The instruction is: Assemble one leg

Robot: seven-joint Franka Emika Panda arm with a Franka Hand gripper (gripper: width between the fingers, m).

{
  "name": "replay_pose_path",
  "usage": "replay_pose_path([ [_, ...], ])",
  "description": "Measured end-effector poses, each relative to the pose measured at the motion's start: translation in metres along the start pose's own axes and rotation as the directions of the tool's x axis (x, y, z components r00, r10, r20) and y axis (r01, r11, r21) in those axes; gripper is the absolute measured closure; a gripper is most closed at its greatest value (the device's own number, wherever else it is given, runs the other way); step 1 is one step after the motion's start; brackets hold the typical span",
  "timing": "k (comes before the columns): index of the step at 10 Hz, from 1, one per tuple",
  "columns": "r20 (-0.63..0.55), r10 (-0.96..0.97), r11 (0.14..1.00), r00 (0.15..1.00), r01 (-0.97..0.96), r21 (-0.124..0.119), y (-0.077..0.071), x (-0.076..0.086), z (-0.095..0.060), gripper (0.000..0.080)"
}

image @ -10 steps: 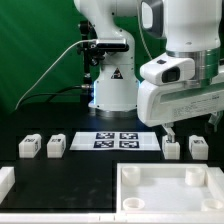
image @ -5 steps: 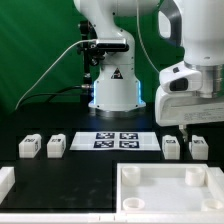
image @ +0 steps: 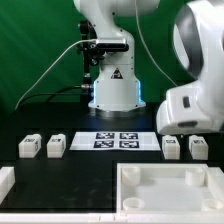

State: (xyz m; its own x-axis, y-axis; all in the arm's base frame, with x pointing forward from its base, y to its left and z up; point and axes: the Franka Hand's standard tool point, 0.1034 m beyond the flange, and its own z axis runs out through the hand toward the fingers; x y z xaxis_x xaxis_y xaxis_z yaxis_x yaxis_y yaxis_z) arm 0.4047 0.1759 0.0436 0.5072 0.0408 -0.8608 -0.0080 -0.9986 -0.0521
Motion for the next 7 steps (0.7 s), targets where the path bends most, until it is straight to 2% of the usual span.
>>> replay_pose_path([
  [1, 0.003, -0.007, 1.000, 1.000, 0.007, -0.003, -0.0043, 0.0105, -0.0009, 0.0151],
  [7, 0.008, -0.009, 1.000, 1.000, 0.009, -0.005, -0.0037, 0.0088, 0.0015, 0.0151],
])
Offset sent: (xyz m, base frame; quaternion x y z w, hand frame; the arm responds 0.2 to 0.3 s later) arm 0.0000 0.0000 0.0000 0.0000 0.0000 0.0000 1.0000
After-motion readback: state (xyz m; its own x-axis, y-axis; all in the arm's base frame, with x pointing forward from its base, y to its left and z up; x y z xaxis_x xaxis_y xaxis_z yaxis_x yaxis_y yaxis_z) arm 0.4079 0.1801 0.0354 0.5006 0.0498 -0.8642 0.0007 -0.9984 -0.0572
